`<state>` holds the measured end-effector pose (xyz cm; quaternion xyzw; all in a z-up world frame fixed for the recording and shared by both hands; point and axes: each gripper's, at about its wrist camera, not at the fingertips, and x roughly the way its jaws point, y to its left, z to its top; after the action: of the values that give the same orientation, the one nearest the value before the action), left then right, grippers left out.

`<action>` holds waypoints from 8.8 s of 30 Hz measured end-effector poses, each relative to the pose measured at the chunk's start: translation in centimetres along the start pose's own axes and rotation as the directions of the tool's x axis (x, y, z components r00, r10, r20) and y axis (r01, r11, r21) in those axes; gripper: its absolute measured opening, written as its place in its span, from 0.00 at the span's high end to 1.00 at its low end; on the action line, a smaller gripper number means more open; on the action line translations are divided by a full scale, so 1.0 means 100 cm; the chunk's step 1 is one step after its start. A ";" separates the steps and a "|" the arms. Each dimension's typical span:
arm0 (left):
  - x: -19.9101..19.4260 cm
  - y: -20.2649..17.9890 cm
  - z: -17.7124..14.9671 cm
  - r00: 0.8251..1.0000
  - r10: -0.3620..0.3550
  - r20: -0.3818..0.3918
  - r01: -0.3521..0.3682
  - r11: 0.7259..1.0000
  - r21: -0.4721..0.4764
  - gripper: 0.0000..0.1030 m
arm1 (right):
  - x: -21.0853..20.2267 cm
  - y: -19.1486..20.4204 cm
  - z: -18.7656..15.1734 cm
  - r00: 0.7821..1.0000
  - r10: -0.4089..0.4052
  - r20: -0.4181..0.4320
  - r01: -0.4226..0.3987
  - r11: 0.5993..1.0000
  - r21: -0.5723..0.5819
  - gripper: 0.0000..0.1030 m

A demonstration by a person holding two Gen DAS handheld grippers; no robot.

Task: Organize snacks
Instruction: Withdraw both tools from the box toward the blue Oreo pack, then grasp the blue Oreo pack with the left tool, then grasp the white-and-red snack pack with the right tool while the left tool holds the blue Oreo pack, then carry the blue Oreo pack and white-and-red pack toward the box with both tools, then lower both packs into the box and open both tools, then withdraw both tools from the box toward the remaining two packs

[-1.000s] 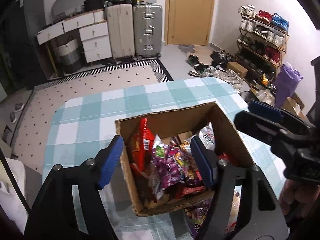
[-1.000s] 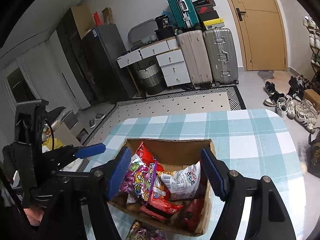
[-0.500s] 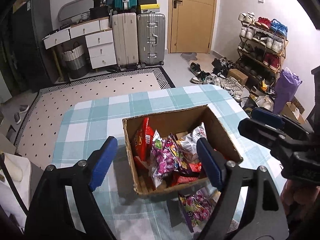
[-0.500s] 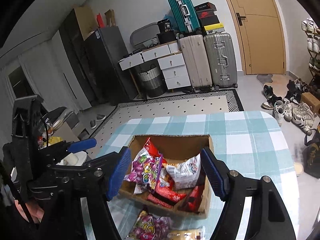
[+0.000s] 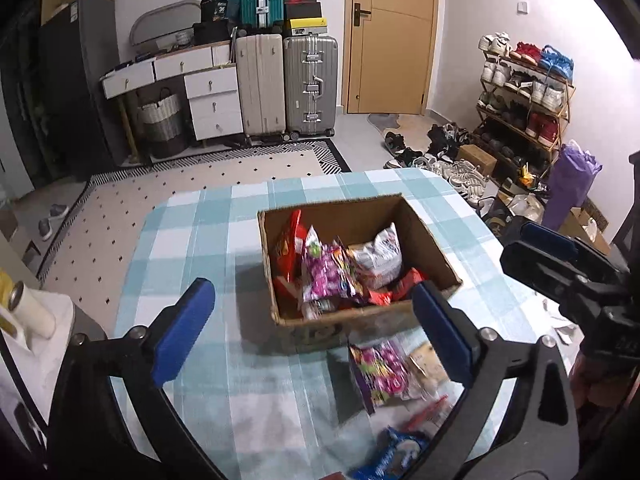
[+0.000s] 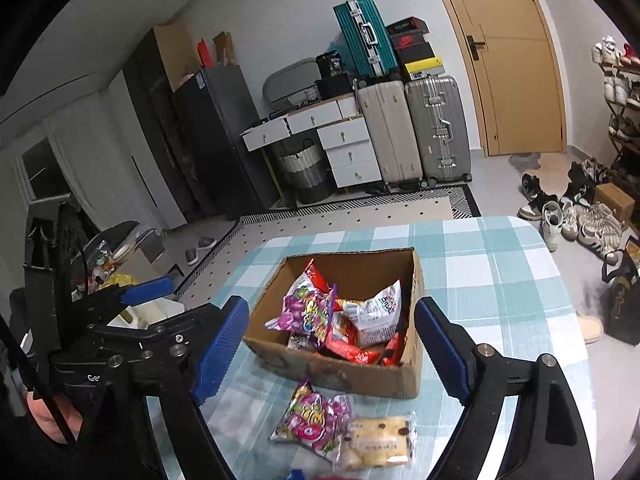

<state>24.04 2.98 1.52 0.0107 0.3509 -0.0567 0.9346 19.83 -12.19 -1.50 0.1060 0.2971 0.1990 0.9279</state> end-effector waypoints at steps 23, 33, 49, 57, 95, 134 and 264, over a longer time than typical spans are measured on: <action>-0.030 -0.013 -0.132 0.993 -0.029 -0.112 0.026 0.999 -0.032 0.01 | -0.069 0.002 -0.106 0.999 -0.051 -0.018 0.050 0.998 -0.022 0.05; -0.005 -0.009 -0.178 0.974 -0.082 -0.210 0.074 0.996 -0.048 0.01 | -0.073 0.005 -0.150 0.996 -0.060 -0.069 0.059 0.998 -0.023 0.05; 0.036 -0.033 -0.208 0.944 -0.151 -0.293 0.162 0.987 0.012 0.01 | -0.070 -0.011 -0.190 0.990 -0.078 -0.117 0.083 0.996 0.039 0.05; 0.060 -0.050 -0.206 0.940 -0.134 -0.314 0.159 0.986 0.055 0.06 | -0.069 -0.023 -0.202 0.987 -0.088 -0.132 0.099 0.992 0.078 0.05; 0.059 -0.042 -0.207 0.943 -0.166 -0.289 0.190 0.980 0.057 0.60 | -0.058 -0.032 -0.210 0.981 -0.090 -0.170 0.107 0.989 0.097 0.05; -0.011 0.028 -0.197 0.977 -0.100 -0.190 0.098 0.995 -0.016 0.60 | 0.033 0.004 -0.194 0.931 -0.097 -0.353 0.085 0.995 -0.048 0.05; 0.129 0.016 0.044 0.992 -0.064 -0.107 0.067 0.997 0.029 0.21 | 0.073 -0.018 0.030 0.999 -0.033 -0.042 0.031 0.999 -0.030 0.14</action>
<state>36.78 3.04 -3.65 0.0175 0.3992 -0.0925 0.9120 27.59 -10.94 -3.34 0.0835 0.3153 0.1906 0.9259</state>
